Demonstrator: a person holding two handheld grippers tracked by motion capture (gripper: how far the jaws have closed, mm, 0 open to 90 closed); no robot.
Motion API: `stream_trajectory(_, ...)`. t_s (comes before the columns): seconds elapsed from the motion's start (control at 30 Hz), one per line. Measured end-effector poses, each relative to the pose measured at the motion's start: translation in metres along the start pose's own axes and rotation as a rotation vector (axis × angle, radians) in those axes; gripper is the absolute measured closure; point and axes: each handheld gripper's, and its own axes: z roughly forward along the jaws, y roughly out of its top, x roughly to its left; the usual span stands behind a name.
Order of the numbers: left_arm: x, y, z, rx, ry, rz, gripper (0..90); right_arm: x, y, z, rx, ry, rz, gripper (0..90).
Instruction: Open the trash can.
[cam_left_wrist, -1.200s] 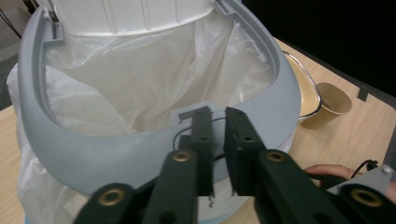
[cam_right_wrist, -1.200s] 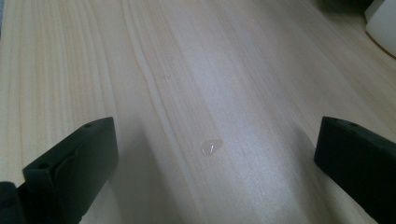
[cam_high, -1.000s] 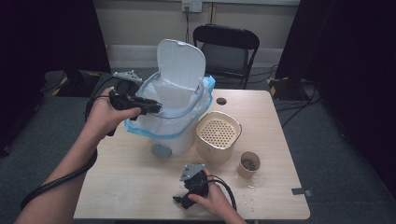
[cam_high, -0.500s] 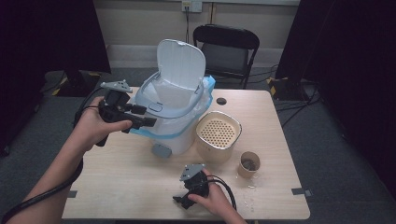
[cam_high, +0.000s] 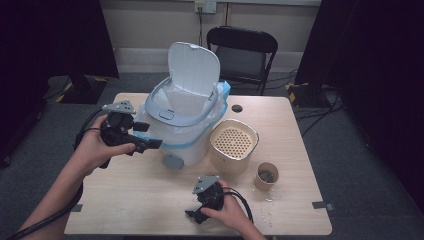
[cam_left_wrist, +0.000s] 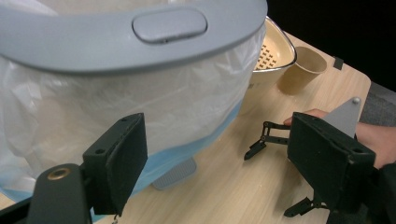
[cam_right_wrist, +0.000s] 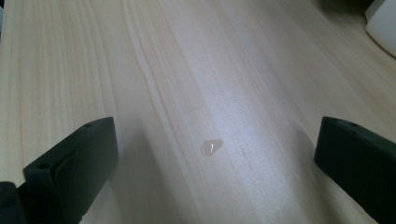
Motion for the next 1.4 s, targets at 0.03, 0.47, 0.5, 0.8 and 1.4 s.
stream_trajectory(0.03, 0.001, -0.006, 0.001, -0.002, 0.005, -0.007, 17.8, 0.0, 0.0, 0.0, 0.0, 0.0, 0.0, 0.0)
stream_trajectory(0.47, 0.011, -0.051, 0.026, 0.034, -0.022, -0.024, 16.1, 0.0, 0.0, 0.0, -0.001, 0.004, -0.002, 0.0)
stream_trajectory(0.5, 0.012, -0.054, 0.028, 0.031, -0.024, -0.032, 16.1, 0.0, 0.0, 0.0, -0.001, 0.004, -0.003, 0.0)
stream_trajectory(0.8, 0.016, -0.076, 0.043, 0.047, -0.025, -0.032, 16.1, 0.0, 0.0, 0.0, -0.002, 0.003, -0.002, 0.0)
stream_trajectory(1.4, 0.03, -0.128, 0.083, 0.105, -0.034, -0.049, 16.2, -0.012, -0.001, -0.015, 0.013, 0.031, 0.028, 14.7)
